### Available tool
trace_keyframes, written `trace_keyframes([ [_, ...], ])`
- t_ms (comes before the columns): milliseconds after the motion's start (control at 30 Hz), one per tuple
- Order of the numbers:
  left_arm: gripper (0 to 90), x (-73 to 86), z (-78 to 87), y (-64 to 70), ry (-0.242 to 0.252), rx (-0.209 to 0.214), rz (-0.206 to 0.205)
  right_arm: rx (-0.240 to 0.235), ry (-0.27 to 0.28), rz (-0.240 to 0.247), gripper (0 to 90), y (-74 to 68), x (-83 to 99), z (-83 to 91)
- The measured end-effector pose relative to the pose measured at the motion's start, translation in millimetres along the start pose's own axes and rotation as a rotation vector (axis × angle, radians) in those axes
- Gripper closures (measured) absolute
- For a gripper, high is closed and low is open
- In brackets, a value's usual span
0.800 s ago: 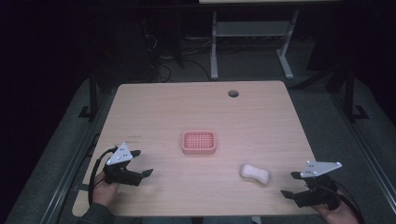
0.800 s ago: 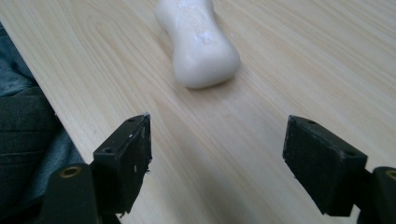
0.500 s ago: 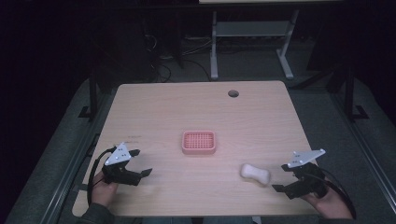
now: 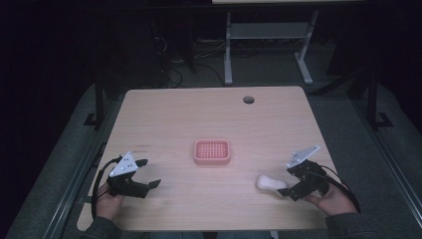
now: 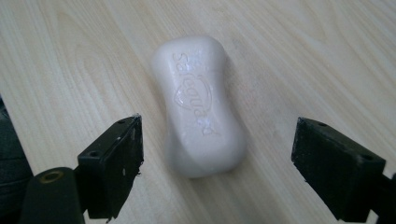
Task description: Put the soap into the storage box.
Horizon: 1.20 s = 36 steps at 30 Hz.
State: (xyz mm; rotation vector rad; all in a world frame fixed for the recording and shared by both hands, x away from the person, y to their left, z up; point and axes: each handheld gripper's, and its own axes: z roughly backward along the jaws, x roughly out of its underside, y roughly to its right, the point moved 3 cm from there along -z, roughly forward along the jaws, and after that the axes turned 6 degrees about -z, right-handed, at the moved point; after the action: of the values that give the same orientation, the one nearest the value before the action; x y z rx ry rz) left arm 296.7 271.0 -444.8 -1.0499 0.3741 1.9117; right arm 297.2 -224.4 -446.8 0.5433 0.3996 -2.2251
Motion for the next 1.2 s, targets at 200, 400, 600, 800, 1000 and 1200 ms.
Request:
trace_keyframes([
  [200, 14.1, 0.2, -0.1, -0.2, -0.001, 0.000, 0.006, 0.006, -0.044, 0.041, 20.9, -2.1, -10.4, -4.5],
  [400, 14.0, 0.4, -0.5, -0.1, -0.008, 0.002, 0.001, 0.007, -0.074, 0.080, 24.4, -2.7, -17.6, -15.4],
  [600, 14.1, 0.5, -0.7, -0.2, -0.007, 0.002, 0.004, -0.008, -0.113, 0.123, 29.6, -7.4, -24.7, -25.8],
  [800, 14.1, 0.0, 0.0, -0.7, 0.007, -0.002, 0.012, -0.018, -0.162, 0.157, 36.5, -10.7, -26.4, -34.5],
  [1000, 14.1, -0.5, -0.9, 0.3, 0.003, 0.001, 0.006, -0.024, -0.192, 0.166, 44.7, -10.7, -25.9, -40.9],
  [1200, 14.1, -0.6, -1.3, 0.6, 0.003, 0.004, 0.007, -0.030, -0.202, 0.169, 45.8, -8.4, -25.6, -43.9],
])
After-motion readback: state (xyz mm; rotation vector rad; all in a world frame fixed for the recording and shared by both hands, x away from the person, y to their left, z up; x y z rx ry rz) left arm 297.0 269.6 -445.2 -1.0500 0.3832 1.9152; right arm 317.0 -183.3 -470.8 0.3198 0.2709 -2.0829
